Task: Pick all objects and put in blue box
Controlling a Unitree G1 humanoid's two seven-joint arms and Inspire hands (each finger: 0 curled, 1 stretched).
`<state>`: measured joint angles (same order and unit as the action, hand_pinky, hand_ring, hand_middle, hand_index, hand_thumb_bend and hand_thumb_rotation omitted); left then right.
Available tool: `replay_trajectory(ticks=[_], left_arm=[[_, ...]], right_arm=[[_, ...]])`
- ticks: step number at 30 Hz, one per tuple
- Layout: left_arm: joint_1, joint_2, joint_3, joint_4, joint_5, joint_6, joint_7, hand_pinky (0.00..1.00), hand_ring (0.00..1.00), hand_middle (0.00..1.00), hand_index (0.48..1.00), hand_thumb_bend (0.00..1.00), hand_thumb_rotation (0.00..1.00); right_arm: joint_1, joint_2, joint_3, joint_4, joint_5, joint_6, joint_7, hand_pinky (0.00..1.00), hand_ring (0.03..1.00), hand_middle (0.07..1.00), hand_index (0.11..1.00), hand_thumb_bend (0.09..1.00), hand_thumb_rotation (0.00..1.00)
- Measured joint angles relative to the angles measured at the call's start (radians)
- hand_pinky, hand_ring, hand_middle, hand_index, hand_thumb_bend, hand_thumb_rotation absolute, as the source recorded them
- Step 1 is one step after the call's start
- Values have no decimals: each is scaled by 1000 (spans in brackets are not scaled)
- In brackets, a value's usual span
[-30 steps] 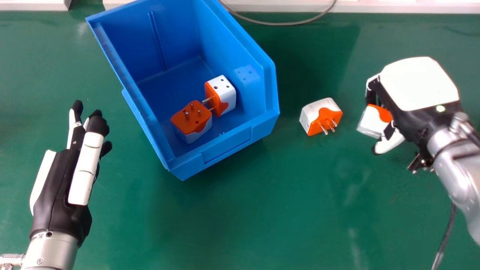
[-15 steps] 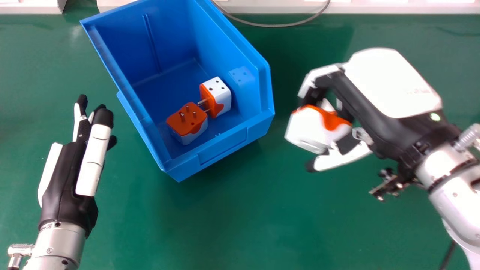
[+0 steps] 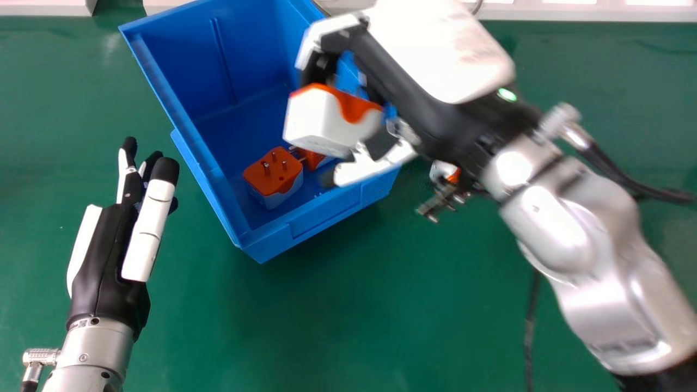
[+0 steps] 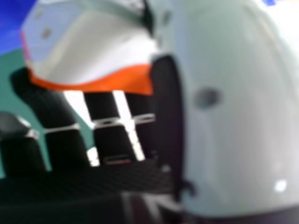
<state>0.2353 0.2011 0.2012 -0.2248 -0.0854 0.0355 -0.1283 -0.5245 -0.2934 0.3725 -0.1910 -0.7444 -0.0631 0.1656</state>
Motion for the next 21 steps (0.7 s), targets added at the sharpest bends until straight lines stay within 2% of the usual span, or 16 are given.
replay_trajectory(ticks=[5, 11, 14, 17, 21], left_arm=[[0, -1, 1, 1, -1, -1, -1, 952, 978, 999, 990, 762, 959], [-2, -7, 0, 2, -3, -3, -2, 955, 975, 998, 990, 762, 959], [1, -10, 1, 0, -3, -3, -2, 956, 974, 997, 990, 762, 959], [14, -17, 0, -5, -4, -3, -1, 954, 972, 995, 989, 762, 959], [21, -21, 0, -19, -3, -3, 0, 949, 970, 993, 988, 762, 959]], right_arm=[[-131, 84, 43, 216, -30, -25, -68, 53, 111, 206, 478, 486, 140], [-262, 150, 85, 542, -56, -56, -163, 60, 121, 221, 482, 486, 142], [-319, 176, 109, 709, -80, -66, -228, 58, 117, 213, 479, 486, 143], [-377, 212, 139, 870, -104, -59, -307, 51, 101, 181, 473, 486, 145], [-410, 250, 171, 982, -133, -20, -358, 113, 168, 245, 473, 489, 148]])
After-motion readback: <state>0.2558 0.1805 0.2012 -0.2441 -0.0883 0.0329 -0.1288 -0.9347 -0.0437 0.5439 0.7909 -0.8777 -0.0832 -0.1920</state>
